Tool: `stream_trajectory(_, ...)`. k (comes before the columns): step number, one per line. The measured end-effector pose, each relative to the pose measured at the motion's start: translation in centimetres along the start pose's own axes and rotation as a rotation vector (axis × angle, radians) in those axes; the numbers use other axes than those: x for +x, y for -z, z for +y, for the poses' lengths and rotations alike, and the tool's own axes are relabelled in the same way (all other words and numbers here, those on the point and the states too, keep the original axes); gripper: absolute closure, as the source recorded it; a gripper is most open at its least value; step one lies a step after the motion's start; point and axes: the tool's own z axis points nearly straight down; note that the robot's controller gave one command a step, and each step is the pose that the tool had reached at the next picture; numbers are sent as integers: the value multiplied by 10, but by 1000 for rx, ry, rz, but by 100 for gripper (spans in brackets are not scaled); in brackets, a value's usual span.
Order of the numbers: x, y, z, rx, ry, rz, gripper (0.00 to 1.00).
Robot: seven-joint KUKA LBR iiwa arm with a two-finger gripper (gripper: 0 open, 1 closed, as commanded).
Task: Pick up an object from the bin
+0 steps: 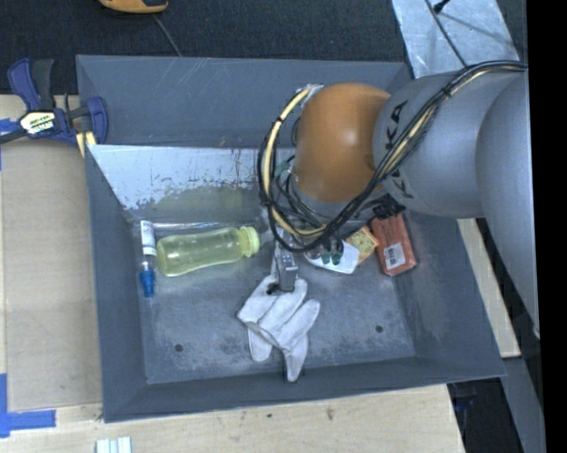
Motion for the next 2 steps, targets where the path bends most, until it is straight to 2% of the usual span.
stream_trajectory(1, 31, -36, 7, 0, 234, 0, 100)
stream_trajectory(2, 31, -37, 7, -1, 233, -4, 0)
